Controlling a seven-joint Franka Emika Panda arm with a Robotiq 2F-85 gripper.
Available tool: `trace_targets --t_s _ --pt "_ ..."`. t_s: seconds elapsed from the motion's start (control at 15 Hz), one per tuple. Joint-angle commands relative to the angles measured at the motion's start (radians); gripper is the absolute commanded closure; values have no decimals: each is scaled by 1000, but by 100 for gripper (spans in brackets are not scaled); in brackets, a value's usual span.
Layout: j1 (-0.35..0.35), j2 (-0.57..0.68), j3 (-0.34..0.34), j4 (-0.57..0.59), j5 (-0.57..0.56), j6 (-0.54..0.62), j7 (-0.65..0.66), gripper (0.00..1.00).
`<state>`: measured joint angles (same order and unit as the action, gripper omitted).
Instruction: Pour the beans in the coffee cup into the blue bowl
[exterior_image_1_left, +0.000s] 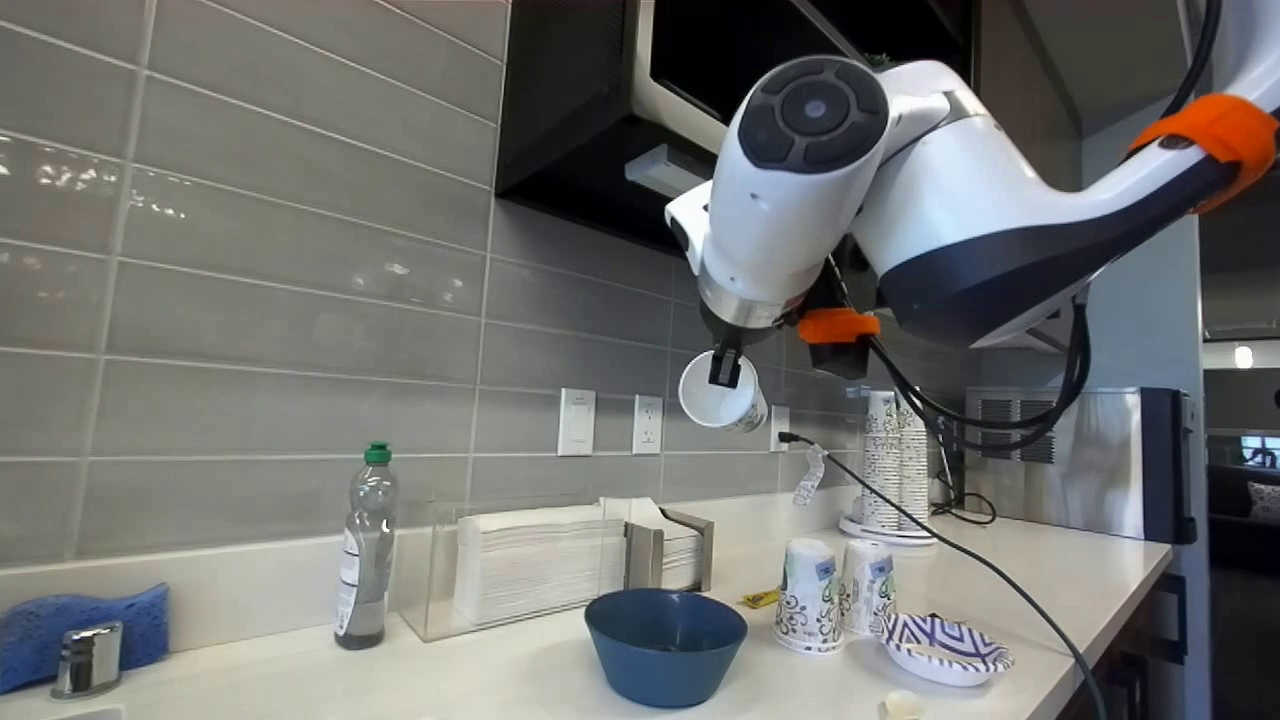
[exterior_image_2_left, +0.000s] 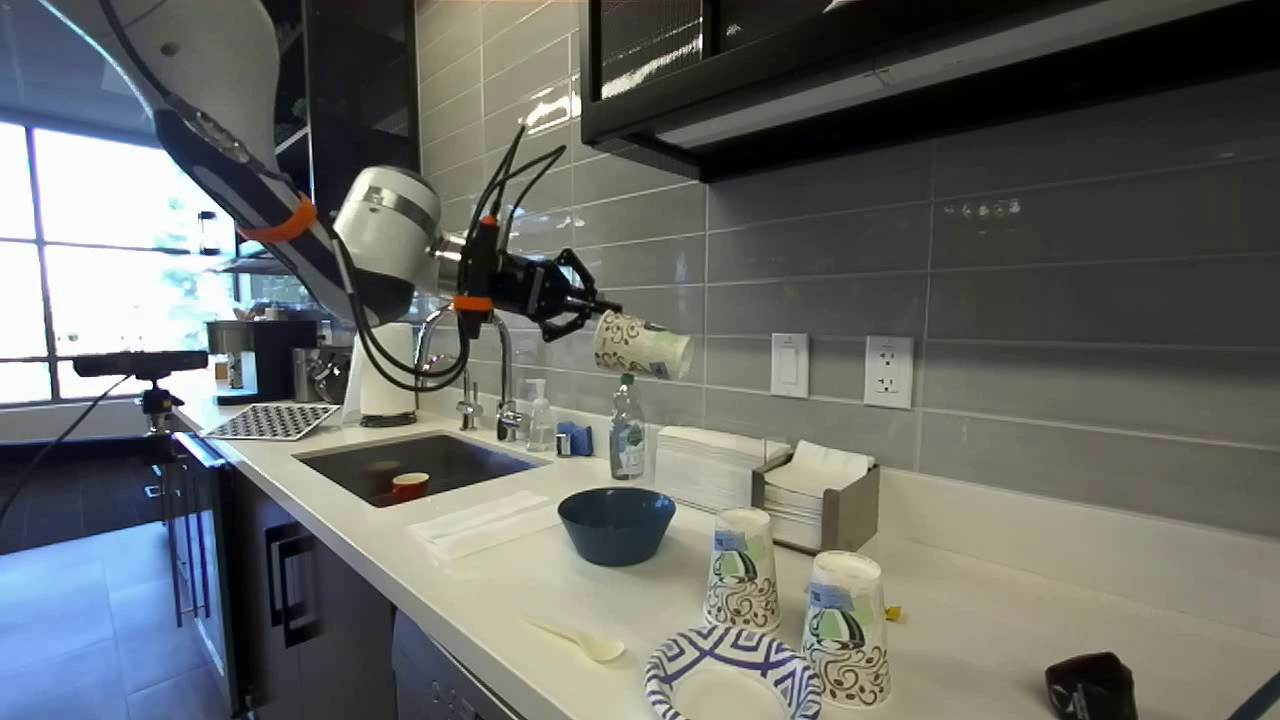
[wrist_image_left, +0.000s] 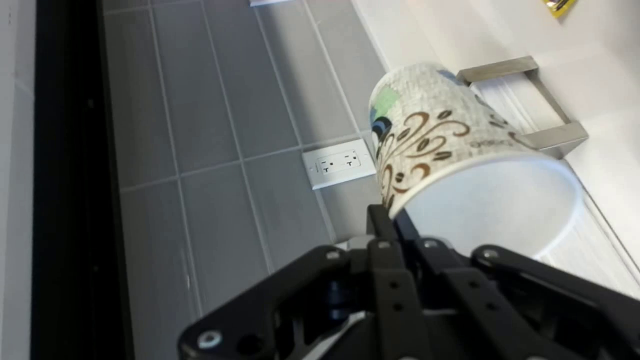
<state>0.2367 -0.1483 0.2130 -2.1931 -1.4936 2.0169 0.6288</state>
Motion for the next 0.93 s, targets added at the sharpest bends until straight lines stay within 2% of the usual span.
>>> trace_targets --t_s 0.0,0.07,0.13,0.2,0.47,0.87 --pt "-6 -57 -30 -2 172 75 -4 99" --pt "-8 -64 -34 -2 212 84 5 99" --pt "-12 -70 -35 -5 213 90 16 99" --pt "-12 -47 -17 2 169 54 1 96" --pt "-14 -56 -22 2 191 63 9 99" --pt "-34 -109 -48 -17 418 42 79 99"
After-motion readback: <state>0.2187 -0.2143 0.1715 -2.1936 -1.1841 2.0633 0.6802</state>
